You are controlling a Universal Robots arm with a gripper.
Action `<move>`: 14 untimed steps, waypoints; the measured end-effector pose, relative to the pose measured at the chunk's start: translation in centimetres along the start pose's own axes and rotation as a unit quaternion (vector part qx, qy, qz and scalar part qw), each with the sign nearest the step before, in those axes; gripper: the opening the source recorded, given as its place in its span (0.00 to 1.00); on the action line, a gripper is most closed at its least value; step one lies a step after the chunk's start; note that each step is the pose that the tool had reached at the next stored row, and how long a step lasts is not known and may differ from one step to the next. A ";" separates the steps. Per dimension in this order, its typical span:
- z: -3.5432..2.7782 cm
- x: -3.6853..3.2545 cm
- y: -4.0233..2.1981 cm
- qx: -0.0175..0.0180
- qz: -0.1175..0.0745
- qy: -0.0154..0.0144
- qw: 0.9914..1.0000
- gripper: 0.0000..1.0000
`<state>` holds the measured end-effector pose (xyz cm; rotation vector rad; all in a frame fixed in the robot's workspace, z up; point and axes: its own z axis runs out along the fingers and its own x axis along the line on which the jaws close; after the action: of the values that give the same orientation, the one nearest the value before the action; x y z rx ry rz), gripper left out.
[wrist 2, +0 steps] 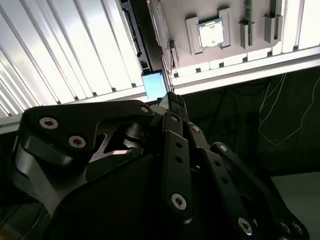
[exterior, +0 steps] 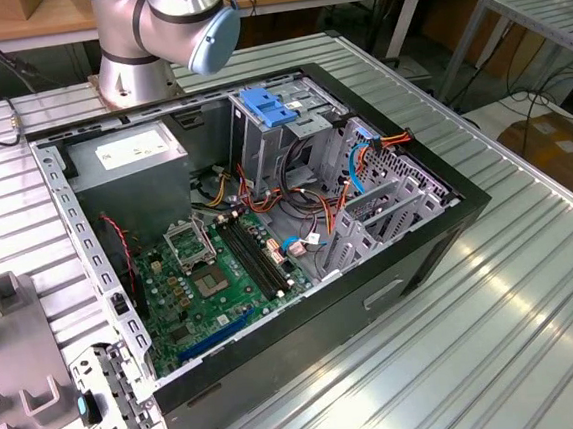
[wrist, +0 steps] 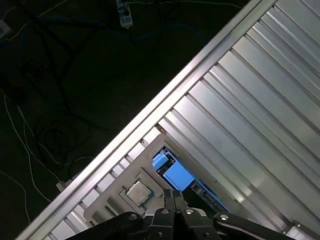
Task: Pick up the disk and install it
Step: 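Pick up the disk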
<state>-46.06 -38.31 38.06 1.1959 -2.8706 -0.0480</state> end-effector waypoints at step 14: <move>0.78 -0.01 -0.03 0.014 -0.137 -0.008 0.990 0.11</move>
<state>-46.07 -38.31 37.28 1.5939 -2.7064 -0.0233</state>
